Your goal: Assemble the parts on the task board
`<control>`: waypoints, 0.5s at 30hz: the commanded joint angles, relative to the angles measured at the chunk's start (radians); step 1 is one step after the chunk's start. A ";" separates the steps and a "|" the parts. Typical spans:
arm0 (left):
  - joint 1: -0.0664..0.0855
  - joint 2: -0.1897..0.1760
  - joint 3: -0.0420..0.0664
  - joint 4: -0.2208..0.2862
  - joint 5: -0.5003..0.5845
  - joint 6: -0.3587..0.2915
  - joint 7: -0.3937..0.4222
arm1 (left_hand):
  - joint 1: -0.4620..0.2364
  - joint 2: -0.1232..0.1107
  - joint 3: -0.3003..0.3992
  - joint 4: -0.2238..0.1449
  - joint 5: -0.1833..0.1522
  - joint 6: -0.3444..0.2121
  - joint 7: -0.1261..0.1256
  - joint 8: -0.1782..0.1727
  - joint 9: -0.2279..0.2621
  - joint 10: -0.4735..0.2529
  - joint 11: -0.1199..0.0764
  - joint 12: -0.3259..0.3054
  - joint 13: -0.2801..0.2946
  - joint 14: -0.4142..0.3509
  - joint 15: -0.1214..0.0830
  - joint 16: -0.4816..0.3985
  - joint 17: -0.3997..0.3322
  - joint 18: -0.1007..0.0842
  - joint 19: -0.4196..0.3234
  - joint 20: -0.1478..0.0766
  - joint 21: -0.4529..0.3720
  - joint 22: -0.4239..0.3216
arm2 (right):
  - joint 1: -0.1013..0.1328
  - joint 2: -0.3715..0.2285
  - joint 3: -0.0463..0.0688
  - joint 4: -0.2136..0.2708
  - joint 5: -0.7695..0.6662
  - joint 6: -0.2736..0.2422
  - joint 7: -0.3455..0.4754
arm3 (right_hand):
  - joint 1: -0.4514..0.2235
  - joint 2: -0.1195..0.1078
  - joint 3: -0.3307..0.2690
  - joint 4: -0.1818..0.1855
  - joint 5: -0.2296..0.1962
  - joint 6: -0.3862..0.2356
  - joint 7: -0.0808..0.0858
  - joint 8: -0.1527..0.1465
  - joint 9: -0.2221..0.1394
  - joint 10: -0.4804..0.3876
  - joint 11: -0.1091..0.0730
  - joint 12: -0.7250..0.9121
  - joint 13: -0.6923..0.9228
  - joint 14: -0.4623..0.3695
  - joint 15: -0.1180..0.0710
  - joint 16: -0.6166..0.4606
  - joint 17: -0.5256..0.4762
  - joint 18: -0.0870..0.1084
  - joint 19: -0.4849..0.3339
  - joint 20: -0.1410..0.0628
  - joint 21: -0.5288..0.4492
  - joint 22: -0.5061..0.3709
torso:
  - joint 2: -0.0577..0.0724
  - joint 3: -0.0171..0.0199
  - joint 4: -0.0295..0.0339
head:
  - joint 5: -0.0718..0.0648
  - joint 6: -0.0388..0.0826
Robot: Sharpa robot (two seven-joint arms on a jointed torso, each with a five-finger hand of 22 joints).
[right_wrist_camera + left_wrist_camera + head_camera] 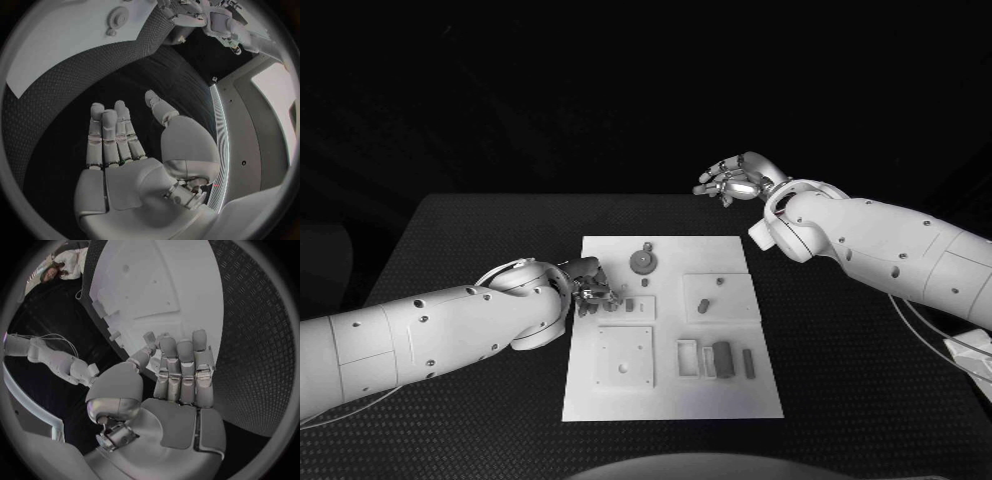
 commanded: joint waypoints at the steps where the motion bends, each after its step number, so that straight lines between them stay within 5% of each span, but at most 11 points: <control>1: -0.011 0.003 -0.008 -0.004 -0.011 0.061 -0.024 | 0.012 0.008 0.014 -0.010 0.035 0.010 0.000 -0.003 -0.002 0.023 -0.023 -0.004 0.003 0.007 -0.002 -0.004 -0.001 0.008 0.005 -0.004 0.001 0.015 | -0.001 0.000 0.001 0.000 -0.004 0.016 0.005 | -0.012 0.000 -0.006 0.002 0.004 -0.002 0.007 -0.001 -0.002 -0.007 0.003 0.006 -0.001 0.001 -0.007 -0.001 -0.001 0.015 0.000 0.005 -0.004 0.001 | 0.000 0.0004 -0.0005 | -0.001 -0.002; 15: -0.011 0.002 -0.008 -0.004 -0.033 0.073 -0.032 | 0.011 0.005 0.013 -0.012 0.047 0.012 -0.001 -0.003 -0.002 0.025 -0.024 -0.004 0.005 0.008 -0.002 -0.003 -0.001 0.009 0.006 -0.005 0.001 0.016 | -0.002 -0.003 0.001 0.001 -0.004 0.018 0.005 | -0.012 0.000 -0.006 0.002 0.004 -0.002 0.007 -0.001 -0.002 -0.007 0.003 0.006 -0.002 0.001 -0.006 -0.001 -0.002 0.015 0.000 0.005 -0.005 0.001 | -0.001 -0.0005 0.0019 | -0.004 -0.004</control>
